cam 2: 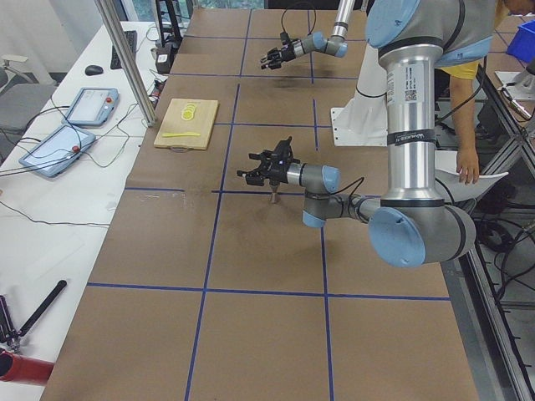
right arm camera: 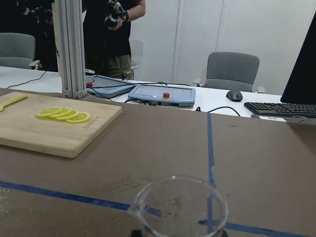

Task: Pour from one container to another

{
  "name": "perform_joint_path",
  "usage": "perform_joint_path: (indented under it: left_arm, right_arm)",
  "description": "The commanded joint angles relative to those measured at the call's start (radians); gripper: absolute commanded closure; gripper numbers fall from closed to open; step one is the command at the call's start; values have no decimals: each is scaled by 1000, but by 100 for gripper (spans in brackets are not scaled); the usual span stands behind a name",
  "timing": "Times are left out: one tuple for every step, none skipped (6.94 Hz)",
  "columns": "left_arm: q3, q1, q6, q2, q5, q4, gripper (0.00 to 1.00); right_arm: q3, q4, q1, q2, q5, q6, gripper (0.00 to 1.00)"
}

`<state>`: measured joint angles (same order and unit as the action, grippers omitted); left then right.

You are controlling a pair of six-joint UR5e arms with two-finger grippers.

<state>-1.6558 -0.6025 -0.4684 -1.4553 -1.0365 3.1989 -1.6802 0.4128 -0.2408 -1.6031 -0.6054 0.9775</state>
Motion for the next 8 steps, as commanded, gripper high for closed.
perform_joint_path:
  left_arm:
    - [4, -240, 109, -2, -362, -208, 0]
    - [4, -378, 204, -2, -531, -311, 0]
    - [2, -510, 299, -5, -677, -411, 0]
    - [2, -654, 394, -37, -811, -530, 0]
    - [5, -772, 509, -49, -905, -630, 0]
    - [7, -862, 719, -51, -921, -730, 0]
    - [7, -949, 867, -65, -933, -825, 0]
    - [16, -1020, 896, -63, -936, -885, 0]
  right_arm:
    - [1, -2, 0, -1, -1, 3, 100]
    - [2, -2, 0, -1, -1, 3, 100]
    - [2, -2, 0, -1, 1, 3, 100]
    - [4, -2, 0, -3, 1, 3, 100]
    - [5, -5, 0, -3, 1, 3, 100]
    - [7, -5, 0, -3, 1, 3, 100]
    - [8, -5, 0, -5, 1, 3, 100]
    - [10, -5, 0, -5, 3, 3, 100]
